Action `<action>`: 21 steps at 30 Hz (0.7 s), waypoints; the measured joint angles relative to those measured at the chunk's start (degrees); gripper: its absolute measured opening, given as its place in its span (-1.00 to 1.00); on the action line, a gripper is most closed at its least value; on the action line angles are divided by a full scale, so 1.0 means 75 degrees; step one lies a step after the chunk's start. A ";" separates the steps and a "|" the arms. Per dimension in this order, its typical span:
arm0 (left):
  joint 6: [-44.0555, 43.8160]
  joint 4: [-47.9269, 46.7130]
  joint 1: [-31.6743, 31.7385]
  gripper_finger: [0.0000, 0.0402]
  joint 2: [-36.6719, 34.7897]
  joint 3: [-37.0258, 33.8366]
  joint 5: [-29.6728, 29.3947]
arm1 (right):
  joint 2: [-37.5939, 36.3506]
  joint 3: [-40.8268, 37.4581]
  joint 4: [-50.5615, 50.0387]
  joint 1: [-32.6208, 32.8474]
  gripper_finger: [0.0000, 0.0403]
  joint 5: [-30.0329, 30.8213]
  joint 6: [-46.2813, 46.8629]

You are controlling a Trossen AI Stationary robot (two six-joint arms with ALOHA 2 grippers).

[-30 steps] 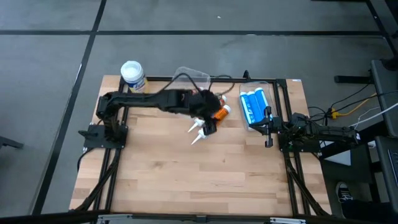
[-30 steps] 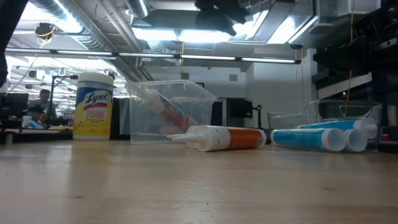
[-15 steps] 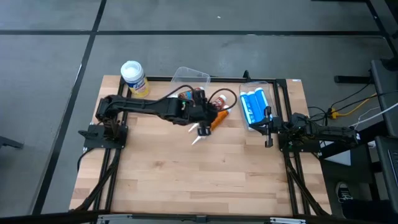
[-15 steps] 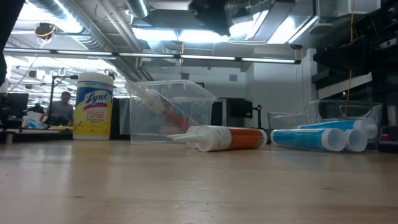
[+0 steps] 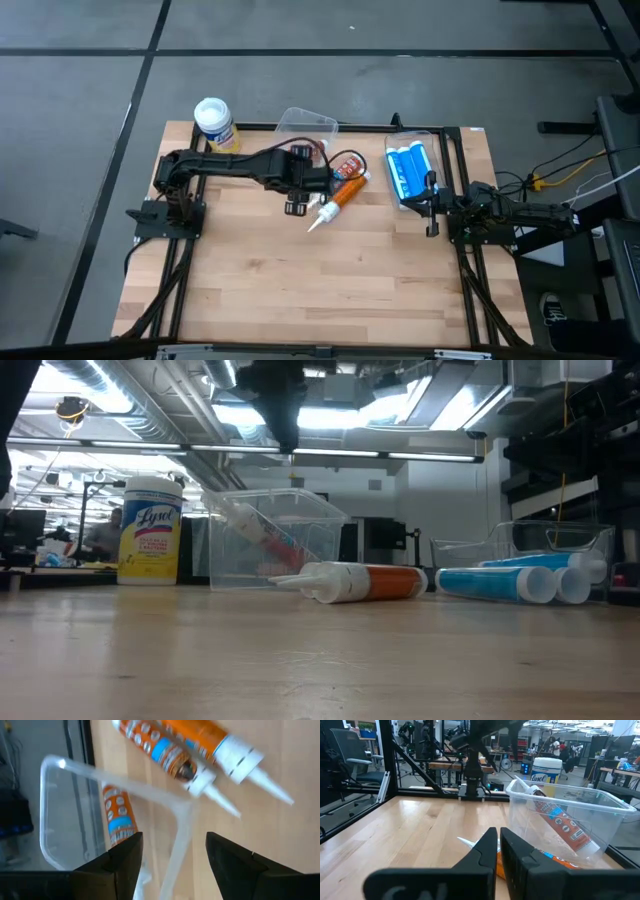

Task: Pick & place silicon tubes, Sealant and Lysol wipes
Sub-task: Adjust the transparent container

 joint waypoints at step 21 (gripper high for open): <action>0.0748 0.0663 0.0783 0.05 -0.0047 -0.1608 0.0987 | 0.0001 -0.0001 0.0002 0.0003 -0.88 0.0000 0.0000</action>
